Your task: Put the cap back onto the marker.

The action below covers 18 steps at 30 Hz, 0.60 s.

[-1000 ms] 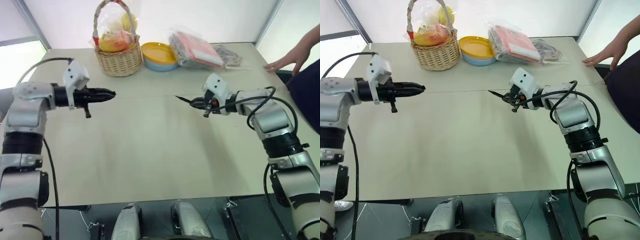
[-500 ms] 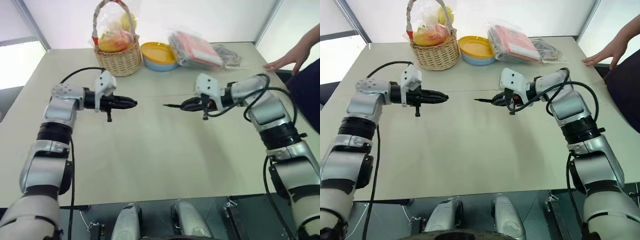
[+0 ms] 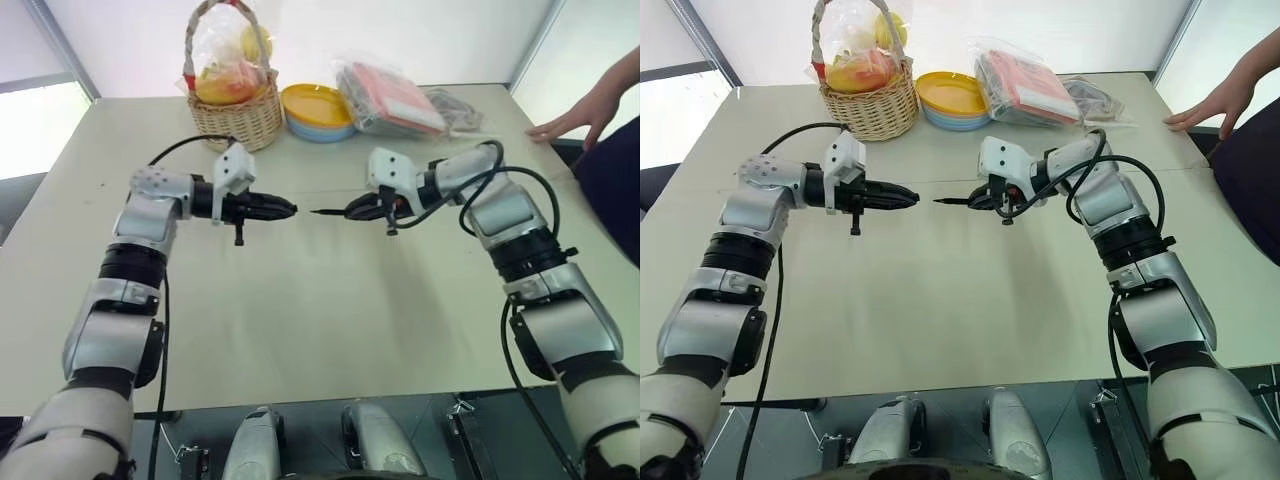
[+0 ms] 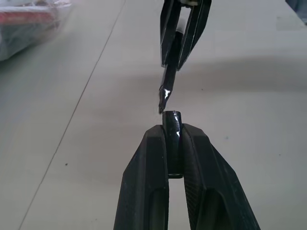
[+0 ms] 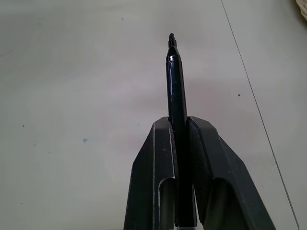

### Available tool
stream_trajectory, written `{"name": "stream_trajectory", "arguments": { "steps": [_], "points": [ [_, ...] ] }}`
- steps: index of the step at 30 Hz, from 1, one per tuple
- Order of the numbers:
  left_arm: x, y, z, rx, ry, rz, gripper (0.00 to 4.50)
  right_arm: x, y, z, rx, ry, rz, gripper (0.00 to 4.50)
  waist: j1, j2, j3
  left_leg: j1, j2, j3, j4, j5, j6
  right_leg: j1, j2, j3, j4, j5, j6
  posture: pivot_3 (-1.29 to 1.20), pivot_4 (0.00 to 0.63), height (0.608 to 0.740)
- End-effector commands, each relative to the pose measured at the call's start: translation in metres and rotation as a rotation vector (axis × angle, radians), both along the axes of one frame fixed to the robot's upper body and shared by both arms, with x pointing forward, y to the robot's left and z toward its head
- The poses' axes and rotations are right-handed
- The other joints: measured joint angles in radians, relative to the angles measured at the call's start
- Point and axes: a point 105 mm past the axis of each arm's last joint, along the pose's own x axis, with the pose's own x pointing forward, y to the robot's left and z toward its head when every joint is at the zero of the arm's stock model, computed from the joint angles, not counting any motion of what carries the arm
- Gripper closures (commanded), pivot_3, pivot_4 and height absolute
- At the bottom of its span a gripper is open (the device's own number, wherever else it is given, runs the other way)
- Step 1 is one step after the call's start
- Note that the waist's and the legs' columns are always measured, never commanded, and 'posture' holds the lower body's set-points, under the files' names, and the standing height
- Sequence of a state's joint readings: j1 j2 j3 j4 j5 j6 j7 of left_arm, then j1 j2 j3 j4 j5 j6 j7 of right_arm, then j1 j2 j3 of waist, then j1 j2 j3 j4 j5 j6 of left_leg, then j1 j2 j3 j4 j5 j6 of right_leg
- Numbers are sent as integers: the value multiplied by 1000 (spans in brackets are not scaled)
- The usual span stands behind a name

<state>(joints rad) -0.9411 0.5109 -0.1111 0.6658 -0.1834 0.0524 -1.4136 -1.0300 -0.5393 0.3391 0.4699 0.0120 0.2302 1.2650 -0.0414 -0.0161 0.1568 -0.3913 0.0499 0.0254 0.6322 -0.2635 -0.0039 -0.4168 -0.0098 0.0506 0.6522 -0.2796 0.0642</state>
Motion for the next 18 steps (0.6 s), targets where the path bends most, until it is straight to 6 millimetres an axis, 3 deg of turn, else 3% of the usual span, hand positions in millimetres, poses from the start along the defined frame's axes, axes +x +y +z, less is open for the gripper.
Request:
{"name": "stream_trajectory", "arguments": {
  "steps": [1, 18],
  "points": [
    [-2, -4, 5, 8, -34, -19, 4472, -1, 4, 16, 18, -55, 20, 4500, 0, 0, 0, 0, 0, 0, 0, 0, 0, 0, 0, 0, 0, 0, 0, 0, 150, 740],
    [6, 2, 4, 20, -59, 20, 4472, -6, 2, 14, 23, -44, 7, 4500, 0, 0, 0, 0, 0, 0, 0, 0, 0, 0, 0, 0, 1, 0, 0, 0, 150, 740]
  ]
}}
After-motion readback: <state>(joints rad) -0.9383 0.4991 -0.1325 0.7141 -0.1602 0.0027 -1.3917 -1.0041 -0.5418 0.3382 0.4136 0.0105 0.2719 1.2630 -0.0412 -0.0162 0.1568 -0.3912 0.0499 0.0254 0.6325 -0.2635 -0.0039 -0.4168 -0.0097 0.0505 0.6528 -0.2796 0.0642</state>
